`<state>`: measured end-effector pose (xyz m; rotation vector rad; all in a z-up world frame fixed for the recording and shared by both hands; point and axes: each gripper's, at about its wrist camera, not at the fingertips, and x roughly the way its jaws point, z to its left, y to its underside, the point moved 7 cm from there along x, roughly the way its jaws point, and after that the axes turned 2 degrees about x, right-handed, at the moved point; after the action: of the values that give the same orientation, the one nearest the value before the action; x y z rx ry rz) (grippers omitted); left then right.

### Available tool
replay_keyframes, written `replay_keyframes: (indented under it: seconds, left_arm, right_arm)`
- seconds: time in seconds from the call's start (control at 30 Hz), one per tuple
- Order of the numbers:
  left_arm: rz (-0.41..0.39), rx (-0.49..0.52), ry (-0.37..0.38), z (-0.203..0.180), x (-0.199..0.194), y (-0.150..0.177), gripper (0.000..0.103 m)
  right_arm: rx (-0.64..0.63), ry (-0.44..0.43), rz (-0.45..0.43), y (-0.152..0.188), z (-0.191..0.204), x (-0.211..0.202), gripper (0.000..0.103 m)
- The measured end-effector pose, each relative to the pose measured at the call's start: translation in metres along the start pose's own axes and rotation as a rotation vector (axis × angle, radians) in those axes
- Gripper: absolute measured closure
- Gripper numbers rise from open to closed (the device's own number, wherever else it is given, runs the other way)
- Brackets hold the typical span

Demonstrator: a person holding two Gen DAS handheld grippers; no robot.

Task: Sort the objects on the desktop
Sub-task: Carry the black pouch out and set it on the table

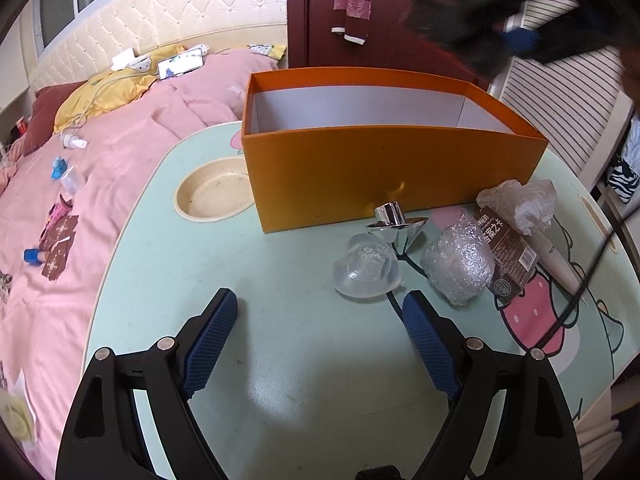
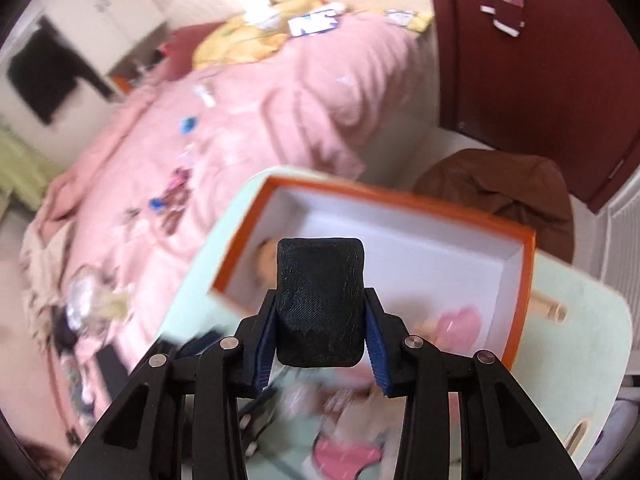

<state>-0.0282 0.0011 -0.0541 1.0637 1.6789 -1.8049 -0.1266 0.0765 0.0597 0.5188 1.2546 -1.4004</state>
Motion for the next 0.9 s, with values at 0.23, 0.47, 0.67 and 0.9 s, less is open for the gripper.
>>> replay_keyframes:
  seconds: [0.23,0.47,0.67,0.9]
  left_arm:
    - [-0.009,-0.038,0.040,0.005,-0.004,-0.002,0.018]
    - [-0.095,-0.024,0.013,0.014,-0.023,-0.009,0.018]
    - [-0.130,-0.038,0.011,0.022,-0.040,-0.017,0.018]
    - [-0.141,0.059,0.055,0.015,-0.054,-0.061,0.018]
  right_arm:
    - [0.023,-0.034,-0.005,0.069,0.008,0.000,0.064]
    - [0.033,0.003,0.053,0.113,-0.005,0.021,0.064]
    - [-0.032,-0.086,0.062,0.121,0.018,0.031,0.064]
    - [-0.094,-0.035,0.027,0.124,0.026,0.052,0.064]
